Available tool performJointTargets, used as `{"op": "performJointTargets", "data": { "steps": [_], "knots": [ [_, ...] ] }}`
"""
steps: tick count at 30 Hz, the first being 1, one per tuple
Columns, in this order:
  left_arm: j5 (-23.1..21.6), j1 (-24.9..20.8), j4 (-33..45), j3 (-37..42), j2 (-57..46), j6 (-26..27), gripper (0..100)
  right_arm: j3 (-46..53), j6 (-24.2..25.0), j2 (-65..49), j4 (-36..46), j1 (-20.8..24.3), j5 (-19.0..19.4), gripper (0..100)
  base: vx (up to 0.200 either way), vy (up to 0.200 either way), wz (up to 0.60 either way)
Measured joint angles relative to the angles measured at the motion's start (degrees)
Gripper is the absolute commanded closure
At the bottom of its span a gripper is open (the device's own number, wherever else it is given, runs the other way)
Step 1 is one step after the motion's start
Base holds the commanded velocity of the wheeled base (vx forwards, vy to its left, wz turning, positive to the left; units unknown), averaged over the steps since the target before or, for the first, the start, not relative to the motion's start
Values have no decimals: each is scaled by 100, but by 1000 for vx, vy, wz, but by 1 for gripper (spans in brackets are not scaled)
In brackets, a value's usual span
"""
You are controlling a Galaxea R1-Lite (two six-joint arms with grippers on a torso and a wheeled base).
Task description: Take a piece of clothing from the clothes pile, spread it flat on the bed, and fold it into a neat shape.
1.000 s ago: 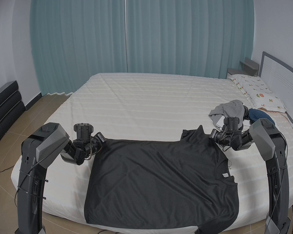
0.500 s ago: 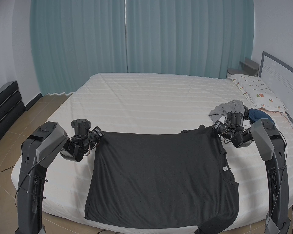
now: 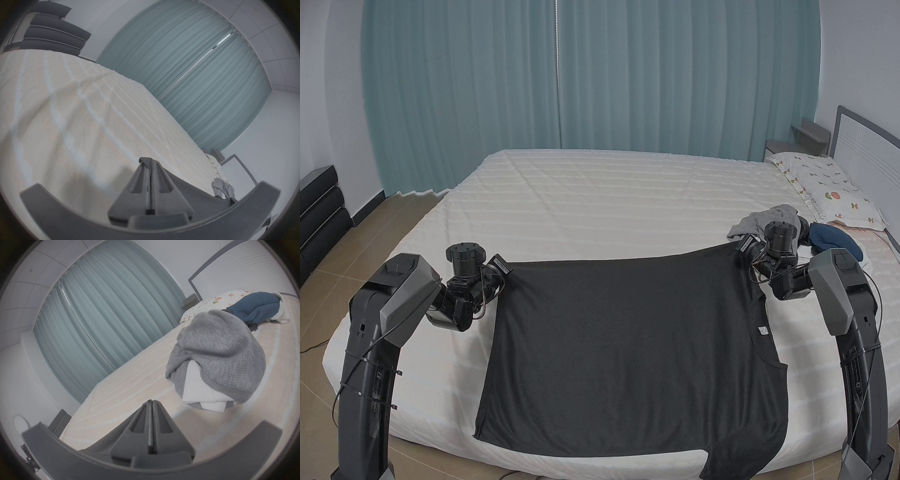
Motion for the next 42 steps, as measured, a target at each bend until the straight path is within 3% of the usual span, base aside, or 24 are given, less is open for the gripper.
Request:
{"op": "performJointTargets", "data": {
  "steps": [21, 22, 25, 26, 42],
  "knots": [
    [2, -10, 222, -236, 321, 15, 100, -273, -132, 496, 9, 55, -11, 100, 0, 0, 0],
    [-2, -10, 325, -250, 325, 12, 0, -273, -132, 510, 9, 55, -13, 100, 0, 0, 0],
    [-7, -16, 422, -308, 339, 11, 0, -271, -134, 542, 6, 62, -24, 100, 0, 0, 0],
    [-7, -16, 422, -328, 340, 11, 0, -269, -139, 557, 9, 65, -35, 0, 0, 0, 0],
    [11, -24, 397, -284, 334, -7, 0, 205, -304, 452, 1, 9, -128, 0, 0, 0, 0]
  ]
}}
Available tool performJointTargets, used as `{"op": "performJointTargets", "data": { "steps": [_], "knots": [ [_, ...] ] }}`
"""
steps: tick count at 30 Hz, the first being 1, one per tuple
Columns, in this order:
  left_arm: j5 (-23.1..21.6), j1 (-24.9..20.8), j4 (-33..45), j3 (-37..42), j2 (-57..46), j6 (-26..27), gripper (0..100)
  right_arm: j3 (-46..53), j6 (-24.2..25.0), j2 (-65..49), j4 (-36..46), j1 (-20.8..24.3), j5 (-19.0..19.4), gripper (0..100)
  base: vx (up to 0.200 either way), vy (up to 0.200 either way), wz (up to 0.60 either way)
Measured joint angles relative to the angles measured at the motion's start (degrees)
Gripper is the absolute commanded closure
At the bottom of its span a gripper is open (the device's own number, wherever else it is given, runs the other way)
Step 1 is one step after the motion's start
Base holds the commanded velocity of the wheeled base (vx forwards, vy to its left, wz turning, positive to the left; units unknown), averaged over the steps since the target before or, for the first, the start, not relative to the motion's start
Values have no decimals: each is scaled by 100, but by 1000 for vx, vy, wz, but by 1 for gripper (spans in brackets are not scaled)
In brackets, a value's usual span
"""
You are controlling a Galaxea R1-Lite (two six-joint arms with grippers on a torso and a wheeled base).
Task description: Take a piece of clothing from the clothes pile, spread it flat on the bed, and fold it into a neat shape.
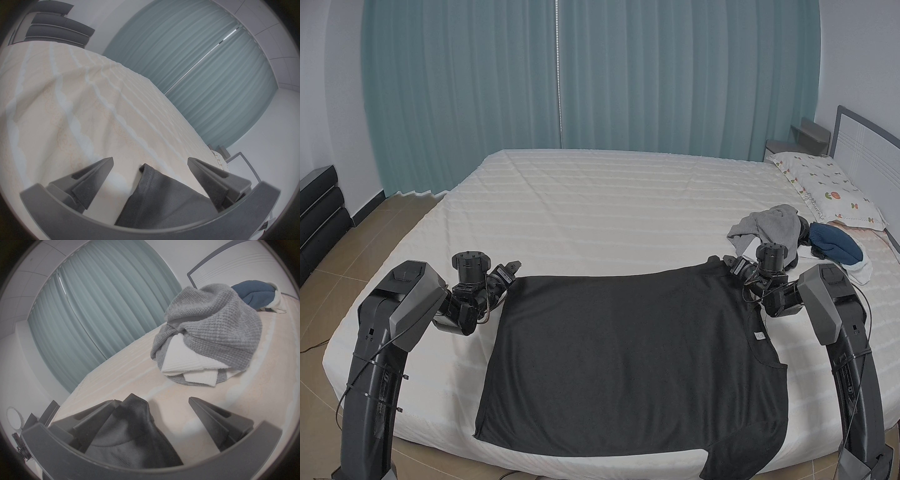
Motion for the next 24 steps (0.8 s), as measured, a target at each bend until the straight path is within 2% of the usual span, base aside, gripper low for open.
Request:
{"op": "performJointTargets", "data": {
  "steps": [9, 18, 24],
  "knots": [
    [88, 15, -282, 472, -195, -115, 0, 1268, 61, -695, -302, -162, 9, 0, 0, 0, 0],
    [94, 37, -499, 1646, -1051, -430, 0, 3502, 290, -1809, -769, -289, 179, 0, 0, 0, 0],
    [33, 30, -580, 2738, -1921, -534, 0, 5187, 607, -2767, -1015, -300, 491, 0, -200, 0, 0]
  ]
}}
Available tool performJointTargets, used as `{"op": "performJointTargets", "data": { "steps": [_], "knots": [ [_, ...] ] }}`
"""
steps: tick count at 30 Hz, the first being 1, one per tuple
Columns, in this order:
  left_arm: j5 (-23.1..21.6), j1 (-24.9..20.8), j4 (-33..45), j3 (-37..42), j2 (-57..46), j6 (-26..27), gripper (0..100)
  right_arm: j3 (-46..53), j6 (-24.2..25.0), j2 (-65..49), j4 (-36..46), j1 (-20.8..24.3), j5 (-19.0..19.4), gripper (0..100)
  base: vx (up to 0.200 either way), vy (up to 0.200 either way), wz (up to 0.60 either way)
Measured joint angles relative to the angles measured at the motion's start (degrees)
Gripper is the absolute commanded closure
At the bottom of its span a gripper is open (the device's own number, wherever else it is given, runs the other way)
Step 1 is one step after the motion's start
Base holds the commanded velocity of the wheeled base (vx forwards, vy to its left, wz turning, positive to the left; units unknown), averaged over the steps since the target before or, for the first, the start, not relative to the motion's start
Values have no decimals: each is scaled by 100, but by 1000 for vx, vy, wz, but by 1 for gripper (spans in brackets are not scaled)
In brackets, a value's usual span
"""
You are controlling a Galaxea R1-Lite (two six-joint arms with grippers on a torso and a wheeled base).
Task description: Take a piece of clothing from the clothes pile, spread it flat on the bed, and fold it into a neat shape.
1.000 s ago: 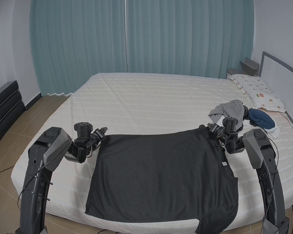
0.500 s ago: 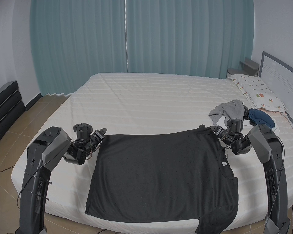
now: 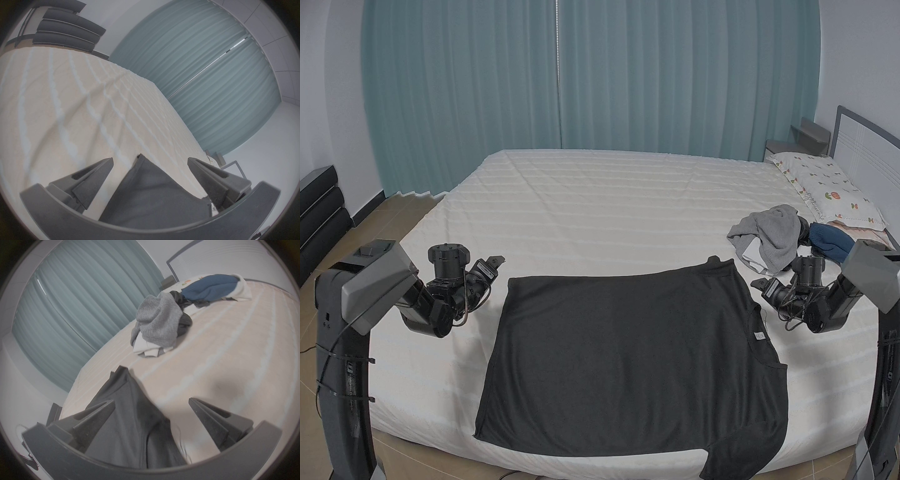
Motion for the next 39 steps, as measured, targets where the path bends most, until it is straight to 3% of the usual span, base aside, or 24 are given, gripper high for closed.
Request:
{"op": "performJointTargets", "data": {
  "steps": [13, 19, 25, 36, 39],
  "knots": [
    [-345, -258, -594, 3279, -1821, -88, 0, 3024, 123, -1348, -1290, 149, 372, 0, -200, 0, 0],
    [-416, -542, -855, 4476, -2536, -271, 0, 3933, 178, -1763, -1835, 333, 441, 0, 0, 0, 0],
    [-703, -684, -1005, 4809, -2850, -864, 0, 4352, 244, -2008, -1964, 445, 734, 0, 0, -100, 0],
    [-728, -763, -1015, 4923, -2950, -906, 0, 4608, 255, -2104, -1975, 550, 775, 0, 0, -200, 0],
    [-717, -767, -1015, 4964, -2914, -868, 0, 4628, 247, -2111, -1975, 572, 780, 0, 0, 0, 0]
  ]
}}
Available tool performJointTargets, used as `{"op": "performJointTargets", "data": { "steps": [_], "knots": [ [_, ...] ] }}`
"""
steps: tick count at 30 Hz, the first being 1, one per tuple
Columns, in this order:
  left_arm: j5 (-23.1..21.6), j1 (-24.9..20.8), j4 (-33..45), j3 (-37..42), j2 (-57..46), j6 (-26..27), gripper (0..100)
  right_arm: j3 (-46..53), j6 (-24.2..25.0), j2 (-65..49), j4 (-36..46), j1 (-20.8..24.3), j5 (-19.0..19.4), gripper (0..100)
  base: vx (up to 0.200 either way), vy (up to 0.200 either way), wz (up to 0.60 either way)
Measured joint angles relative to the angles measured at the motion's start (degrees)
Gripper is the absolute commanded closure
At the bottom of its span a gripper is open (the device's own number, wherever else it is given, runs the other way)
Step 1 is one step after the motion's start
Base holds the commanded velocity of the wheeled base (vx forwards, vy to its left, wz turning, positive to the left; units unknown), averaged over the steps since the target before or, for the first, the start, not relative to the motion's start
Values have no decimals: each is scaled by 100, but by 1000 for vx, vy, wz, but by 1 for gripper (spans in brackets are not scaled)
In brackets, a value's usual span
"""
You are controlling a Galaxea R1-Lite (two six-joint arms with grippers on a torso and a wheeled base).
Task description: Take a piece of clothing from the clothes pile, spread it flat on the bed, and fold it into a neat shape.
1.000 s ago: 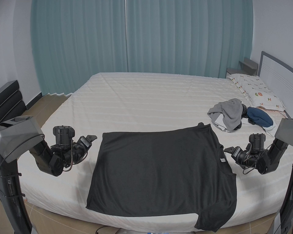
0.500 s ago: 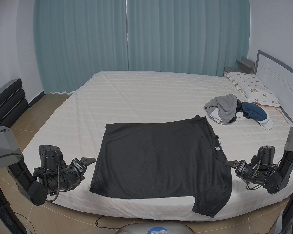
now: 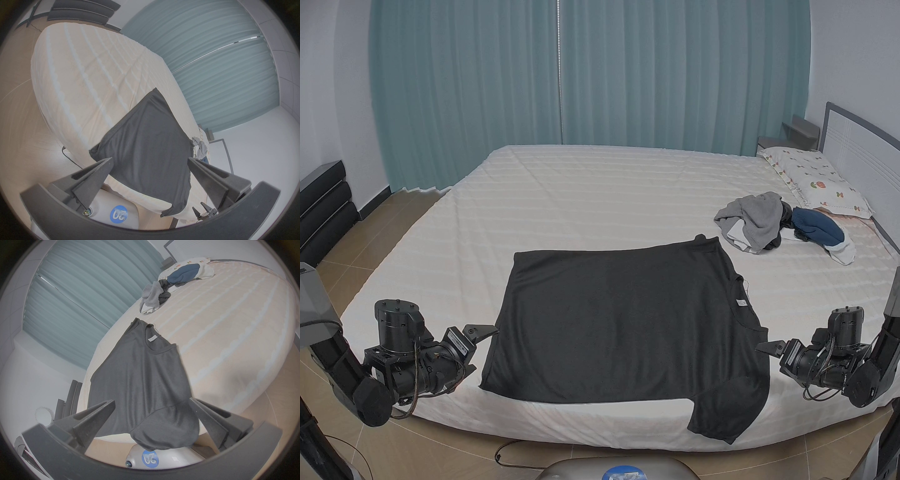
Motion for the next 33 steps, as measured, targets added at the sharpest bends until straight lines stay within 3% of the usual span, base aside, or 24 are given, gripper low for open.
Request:
{"op": "performJointTargets", "data": {
  "steps": [6, 18, 27, 33],
  "knots": [
    [39, 28, 0, 113, 173, 178, 0, 28, -2, -6, 1, 38, 2, 0, 0, 0, 0],
    [-61, 841, -13, 361, 850, 1577, 0, 124, 0, -6, 1, 113, 6, 0, 0, 0, 0],
    [-28, 1029, -906, 358, 1582, 1763, 0, 130, 0, -4, 4, 122, 6, 0, 0, 0, 0],
    [-17, 1051, -1098, 354, 1932, 2070, 0, 133, -6, -15, 1, 127, 5, 0, 0, 0, 0]
  ]
}}
